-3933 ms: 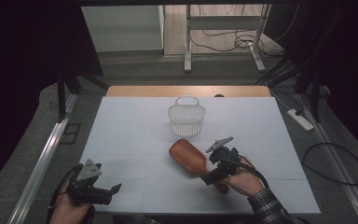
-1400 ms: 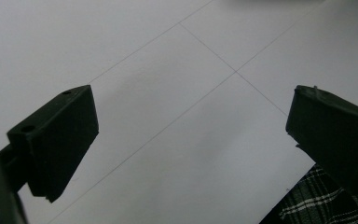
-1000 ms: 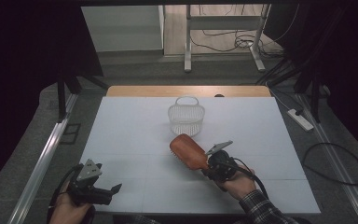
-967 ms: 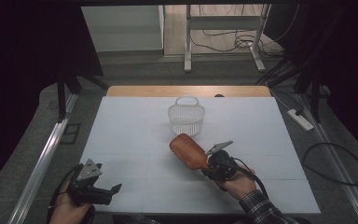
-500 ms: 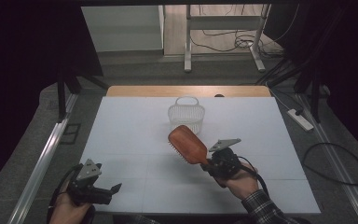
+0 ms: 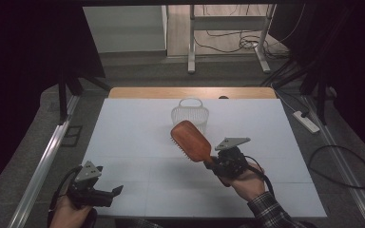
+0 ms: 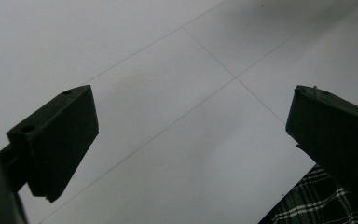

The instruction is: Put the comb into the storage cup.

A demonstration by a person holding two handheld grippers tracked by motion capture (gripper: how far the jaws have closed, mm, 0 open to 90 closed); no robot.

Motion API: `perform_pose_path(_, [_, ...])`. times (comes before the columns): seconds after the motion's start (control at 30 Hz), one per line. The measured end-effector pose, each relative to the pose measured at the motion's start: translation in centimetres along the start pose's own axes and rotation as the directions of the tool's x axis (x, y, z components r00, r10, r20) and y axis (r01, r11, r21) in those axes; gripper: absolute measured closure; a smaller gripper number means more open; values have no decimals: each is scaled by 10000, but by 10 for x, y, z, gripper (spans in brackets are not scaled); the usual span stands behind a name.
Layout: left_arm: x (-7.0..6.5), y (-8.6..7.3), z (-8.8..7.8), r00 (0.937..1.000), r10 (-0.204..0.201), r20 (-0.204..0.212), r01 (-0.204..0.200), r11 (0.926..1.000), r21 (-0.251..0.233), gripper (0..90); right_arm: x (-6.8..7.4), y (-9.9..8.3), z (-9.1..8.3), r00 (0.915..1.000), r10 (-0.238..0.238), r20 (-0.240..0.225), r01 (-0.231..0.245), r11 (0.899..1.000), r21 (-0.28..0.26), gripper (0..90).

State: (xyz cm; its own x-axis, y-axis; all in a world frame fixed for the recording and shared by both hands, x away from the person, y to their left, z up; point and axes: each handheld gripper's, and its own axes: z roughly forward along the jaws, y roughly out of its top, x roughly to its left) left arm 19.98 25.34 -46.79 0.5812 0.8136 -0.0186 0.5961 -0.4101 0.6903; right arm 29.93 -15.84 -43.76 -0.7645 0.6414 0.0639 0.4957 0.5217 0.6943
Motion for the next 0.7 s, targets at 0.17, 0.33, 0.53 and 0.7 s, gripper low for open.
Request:
perform_pose_path(0.17, [0,0,0,10000,13,-23,-13,10000,12,31,0,4,-2,10000,-25,0,25,9999,-145,718])
perform_pose_path(0.33, [-1,0,0,10000,25,-42,-25,10000,29,31,0,8,-4,9999,-95,42,96,9996,-264,718])
perform_pose_path(0.53, [-1,0,0,10000,27,-55,-27,10000,41,31,-1,13,-5,9999,-108,51,110,9991,-420,718])
perform_pose_path(0.7, [-1,0,1,9999,46,-92,-46,10000,51,31,0,16,-6,9999,-93,63,97,9982,-589,718])
